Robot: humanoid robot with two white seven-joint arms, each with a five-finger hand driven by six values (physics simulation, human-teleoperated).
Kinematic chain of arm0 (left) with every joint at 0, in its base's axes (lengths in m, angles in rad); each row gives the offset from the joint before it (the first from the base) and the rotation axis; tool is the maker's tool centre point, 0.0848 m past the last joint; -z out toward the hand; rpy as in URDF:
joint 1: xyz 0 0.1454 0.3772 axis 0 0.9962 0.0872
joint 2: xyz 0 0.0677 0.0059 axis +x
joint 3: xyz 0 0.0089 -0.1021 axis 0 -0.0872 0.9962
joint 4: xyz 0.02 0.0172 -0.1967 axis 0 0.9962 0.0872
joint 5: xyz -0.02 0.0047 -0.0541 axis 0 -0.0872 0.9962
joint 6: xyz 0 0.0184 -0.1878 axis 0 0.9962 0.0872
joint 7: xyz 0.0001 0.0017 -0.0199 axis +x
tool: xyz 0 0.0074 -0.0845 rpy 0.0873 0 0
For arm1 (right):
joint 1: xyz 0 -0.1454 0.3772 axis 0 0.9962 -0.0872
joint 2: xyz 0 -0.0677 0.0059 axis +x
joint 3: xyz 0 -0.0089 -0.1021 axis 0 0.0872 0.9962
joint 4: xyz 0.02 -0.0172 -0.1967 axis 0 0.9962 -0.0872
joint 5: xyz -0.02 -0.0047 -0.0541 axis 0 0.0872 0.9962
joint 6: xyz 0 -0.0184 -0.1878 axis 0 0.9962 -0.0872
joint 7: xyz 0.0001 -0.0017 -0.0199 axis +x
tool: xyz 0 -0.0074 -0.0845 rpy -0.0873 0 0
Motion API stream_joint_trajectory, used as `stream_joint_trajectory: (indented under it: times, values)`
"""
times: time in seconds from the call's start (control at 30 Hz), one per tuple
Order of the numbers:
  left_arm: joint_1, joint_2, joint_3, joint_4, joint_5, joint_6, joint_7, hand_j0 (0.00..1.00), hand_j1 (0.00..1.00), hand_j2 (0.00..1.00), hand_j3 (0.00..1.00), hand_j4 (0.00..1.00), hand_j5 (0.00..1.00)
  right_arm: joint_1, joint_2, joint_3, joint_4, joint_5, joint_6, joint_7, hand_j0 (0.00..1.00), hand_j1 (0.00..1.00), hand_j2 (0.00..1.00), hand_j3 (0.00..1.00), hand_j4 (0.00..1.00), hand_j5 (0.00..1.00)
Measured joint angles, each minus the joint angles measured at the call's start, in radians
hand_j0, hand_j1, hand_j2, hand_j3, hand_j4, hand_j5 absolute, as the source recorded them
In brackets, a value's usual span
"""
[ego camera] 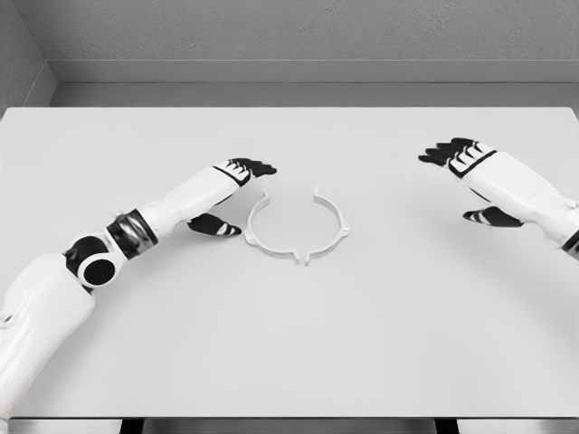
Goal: Assemble PVC drainage pipe clamps
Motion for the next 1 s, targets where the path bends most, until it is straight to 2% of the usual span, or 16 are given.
stream_joint_trajectory:
  times: [0.1, 0.27, 1.0]
  values:
    - [0.000, -0.003, 0.000, 0.007, 0.001, 0.000, 0.000, 1.00, 1.00, 1.00, 1.00, 1.00, 1.00, 0.055, -0.011, -0.086, -0.026, -0.010, 0.000, 0.002, 1.00, 1.00, 1.00, 1.00, 1.00, 1.00]
    - [-0.009, -0.010, 0.000, 0.010, 0.002, 0.000, 0.000, 1.00, 1.00, 1.00, 1.00, 1.00, 1.00, 0.063, -0.007, -0.138, -0.039, -0.017, 0.000, 0.000, 1.00, 1.00, 1.00, 1.00, 1.00, 1.00]
    - [-0.011, -0.051, -0.001, 0.007, -0.001, 0.000, -0.001, 1.00, 1.00, 1.00, 1.00, 1.00, 1.00, 0.057, 0.004, -0.145, -0.048, -0.019, 0.000, -0.002, 1.00, 1.00, 1.00, 1.00, 1.00, 1.00]
